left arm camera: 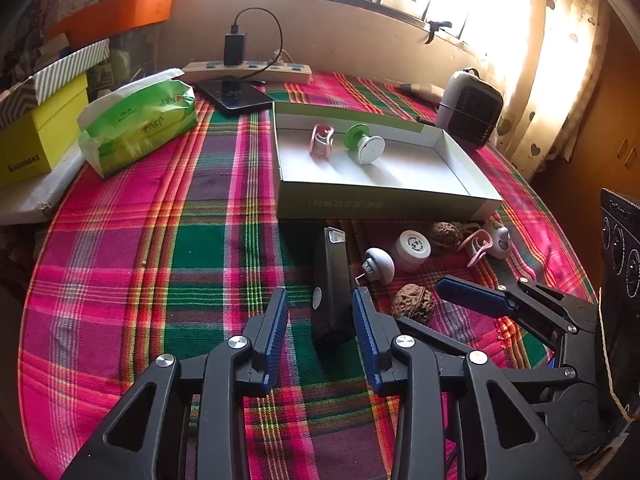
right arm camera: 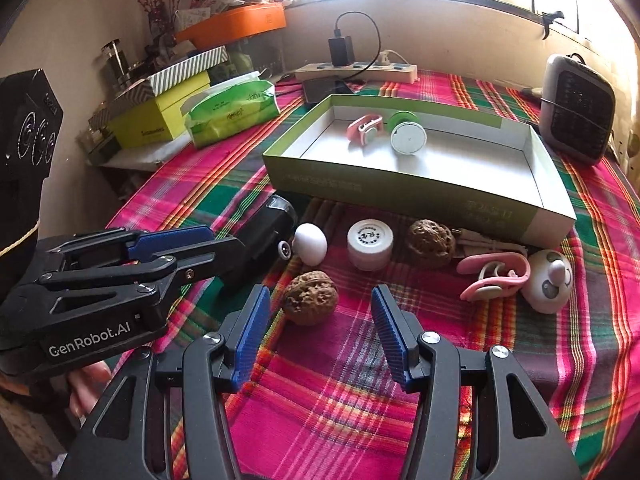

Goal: Organize objects
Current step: 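Move the left tool onto the black rectangular case while the right tool reaches the walnut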

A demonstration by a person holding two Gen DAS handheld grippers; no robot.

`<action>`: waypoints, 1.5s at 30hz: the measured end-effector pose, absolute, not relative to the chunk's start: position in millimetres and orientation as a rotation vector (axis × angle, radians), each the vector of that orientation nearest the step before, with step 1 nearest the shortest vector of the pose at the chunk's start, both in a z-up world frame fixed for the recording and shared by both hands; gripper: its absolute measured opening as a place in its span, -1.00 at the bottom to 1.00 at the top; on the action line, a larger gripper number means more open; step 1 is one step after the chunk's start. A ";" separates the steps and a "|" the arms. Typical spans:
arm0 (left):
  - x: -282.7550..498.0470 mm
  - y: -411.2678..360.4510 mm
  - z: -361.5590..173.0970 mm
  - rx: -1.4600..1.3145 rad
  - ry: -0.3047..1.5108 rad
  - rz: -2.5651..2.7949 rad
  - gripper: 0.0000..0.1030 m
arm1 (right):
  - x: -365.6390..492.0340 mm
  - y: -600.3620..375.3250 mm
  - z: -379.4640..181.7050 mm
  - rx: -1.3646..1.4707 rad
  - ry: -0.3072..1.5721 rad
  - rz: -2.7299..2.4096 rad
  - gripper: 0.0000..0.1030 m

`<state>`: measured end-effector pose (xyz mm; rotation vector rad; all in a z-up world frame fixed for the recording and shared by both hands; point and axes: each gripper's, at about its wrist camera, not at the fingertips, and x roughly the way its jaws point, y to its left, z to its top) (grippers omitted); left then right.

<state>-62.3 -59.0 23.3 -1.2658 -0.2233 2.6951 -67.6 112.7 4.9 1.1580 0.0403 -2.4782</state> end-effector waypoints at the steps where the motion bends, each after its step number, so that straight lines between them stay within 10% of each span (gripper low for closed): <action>1: -62.6 -58.5 23.2 -1.266 -0.218 2.696 -0.38 | -68.2 111.2 3.9 1.167 0.057 -2.482 0.05; 45: -96.4 -48.6 9.5 -1.333 -0.073 2.704 -0.38 | -73.0 135.3 2.8 1.211 0.111 -2.537 -0.42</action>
